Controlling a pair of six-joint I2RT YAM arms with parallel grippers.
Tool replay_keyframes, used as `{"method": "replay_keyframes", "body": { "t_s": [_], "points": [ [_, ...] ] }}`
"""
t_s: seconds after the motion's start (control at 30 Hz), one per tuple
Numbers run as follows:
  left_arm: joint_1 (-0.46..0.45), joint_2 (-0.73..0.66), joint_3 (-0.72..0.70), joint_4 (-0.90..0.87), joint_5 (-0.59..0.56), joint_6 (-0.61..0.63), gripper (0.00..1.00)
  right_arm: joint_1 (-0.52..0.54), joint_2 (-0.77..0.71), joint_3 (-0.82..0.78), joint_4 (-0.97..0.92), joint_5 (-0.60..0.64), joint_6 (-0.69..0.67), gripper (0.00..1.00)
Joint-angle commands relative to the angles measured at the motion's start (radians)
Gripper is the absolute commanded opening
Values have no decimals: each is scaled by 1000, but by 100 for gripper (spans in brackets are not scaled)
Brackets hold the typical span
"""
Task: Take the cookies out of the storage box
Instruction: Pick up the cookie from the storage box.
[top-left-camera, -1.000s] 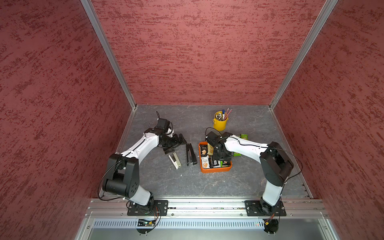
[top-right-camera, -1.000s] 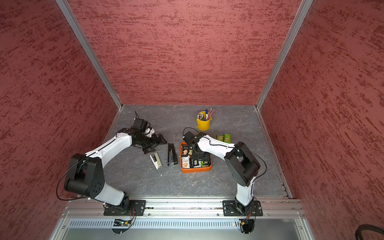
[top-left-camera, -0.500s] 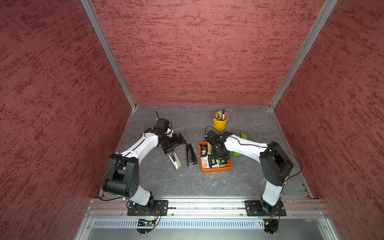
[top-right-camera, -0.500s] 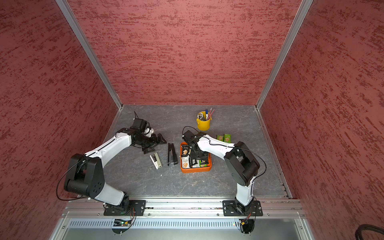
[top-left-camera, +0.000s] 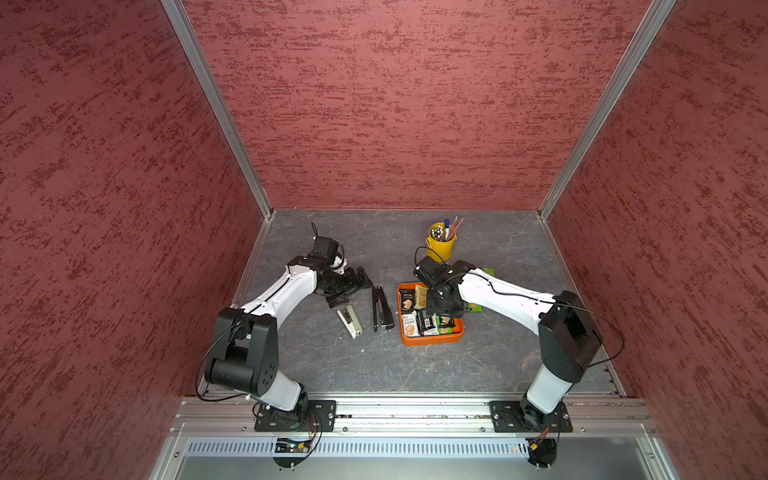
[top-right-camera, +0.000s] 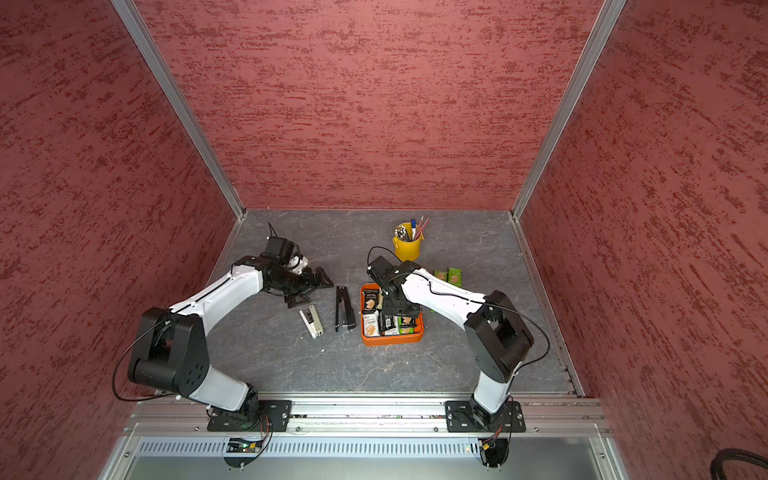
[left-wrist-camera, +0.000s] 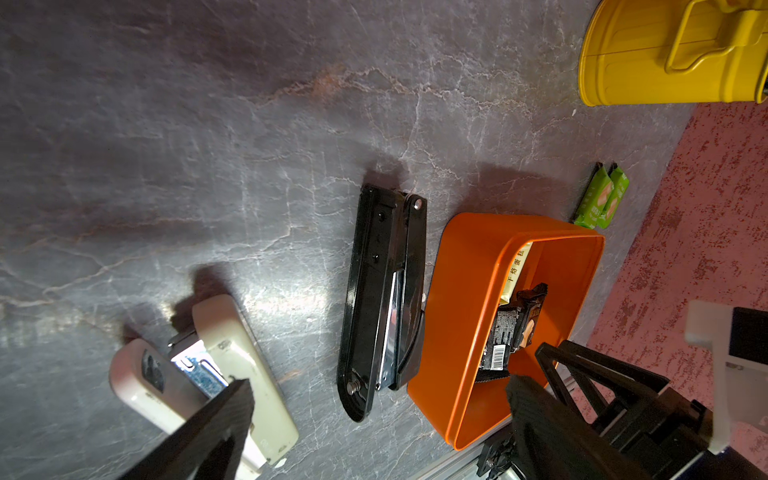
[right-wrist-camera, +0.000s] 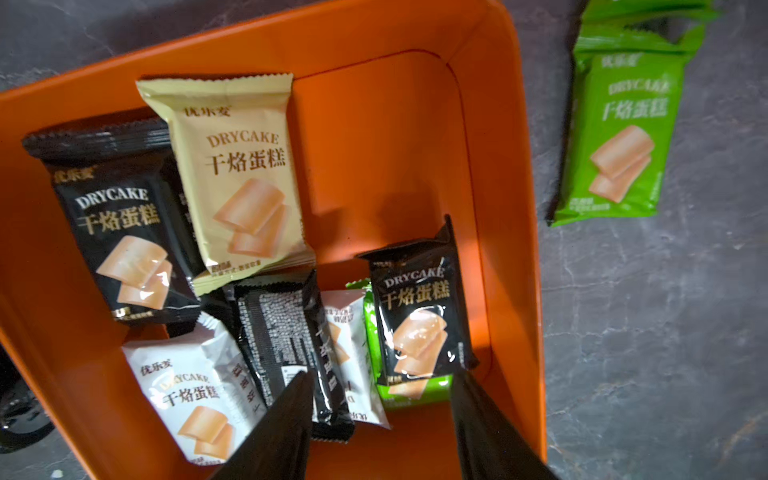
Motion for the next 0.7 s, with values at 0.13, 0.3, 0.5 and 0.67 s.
{"method": "replay_keyframes", "body": {
  "t_s": [0.13, 0.3, 0.5, 0.67],
  "points": [
    [6, -18, -6, 0, 3, 6, 100, -4, 72, 39, -40, 17, -63, 65],
    [6, -29, -16, 12, -6, -14, 100, -19, 95, 37, -23, 14, -89, 66],
    [6, -26, -11, 16, -14, -33, 100, -43, 112, 35, -4, -6, -118, 65],
    [3, -19, 0, 18, -20, -41, 100, -59, 118, 23, 18, -24, -132, 63]
  ]
}}
